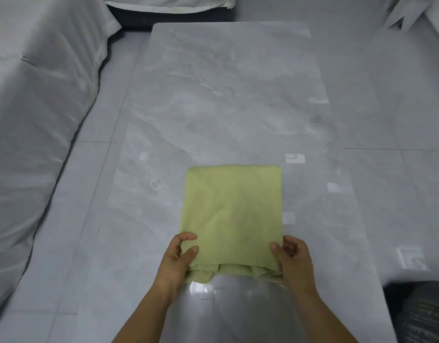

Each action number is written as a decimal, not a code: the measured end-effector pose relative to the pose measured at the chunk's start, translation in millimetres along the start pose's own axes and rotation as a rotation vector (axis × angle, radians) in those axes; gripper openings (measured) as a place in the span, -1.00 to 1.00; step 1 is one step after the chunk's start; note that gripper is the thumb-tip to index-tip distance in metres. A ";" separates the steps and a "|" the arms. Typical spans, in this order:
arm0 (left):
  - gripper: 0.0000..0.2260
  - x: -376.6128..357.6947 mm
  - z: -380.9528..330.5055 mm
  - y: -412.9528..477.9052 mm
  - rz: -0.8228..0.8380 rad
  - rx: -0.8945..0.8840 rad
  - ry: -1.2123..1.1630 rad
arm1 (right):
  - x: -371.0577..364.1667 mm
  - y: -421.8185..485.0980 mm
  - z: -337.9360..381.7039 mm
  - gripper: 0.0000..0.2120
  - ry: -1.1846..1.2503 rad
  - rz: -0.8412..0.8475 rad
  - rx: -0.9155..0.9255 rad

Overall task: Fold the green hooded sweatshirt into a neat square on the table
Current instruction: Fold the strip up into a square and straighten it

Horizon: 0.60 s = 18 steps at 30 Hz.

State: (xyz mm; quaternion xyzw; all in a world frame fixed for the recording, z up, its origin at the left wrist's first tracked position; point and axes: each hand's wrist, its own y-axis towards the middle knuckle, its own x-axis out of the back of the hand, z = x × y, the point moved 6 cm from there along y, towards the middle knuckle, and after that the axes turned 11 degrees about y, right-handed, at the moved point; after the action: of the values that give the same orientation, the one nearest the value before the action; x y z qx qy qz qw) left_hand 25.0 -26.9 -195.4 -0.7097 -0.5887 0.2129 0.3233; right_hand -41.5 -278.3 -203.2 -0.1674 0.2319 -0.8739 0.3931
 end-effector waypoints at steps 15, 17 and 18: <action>-0.73 23.6 -50.1 17.4 -0.209 -0.164 1.018 | -5.2 13.1 26.0 -0.59 -0.436 -0.012 0.286; -0.69 21.8 -97.5 19.4 -0.516 -0.439 1.039 | -26.2 21.5 58.2 -0.58 -0.590 0.034 0.554; -0.65 11.8 -121.1 22.4 -0.572 -0.597 0.980 | -40.2 27.4 73.5 -0.54 -0.638 0.067 0.659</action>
State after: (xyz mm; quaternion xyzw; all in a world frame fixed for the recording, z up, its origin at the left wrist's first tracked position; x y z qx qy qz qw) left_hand 125.9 -42.7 -125.6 -0.5989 -0.5729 -0.4039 0.3872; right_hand 35.6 -283.6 -160.9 -0.2864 -0.1857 -0.7927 0.5051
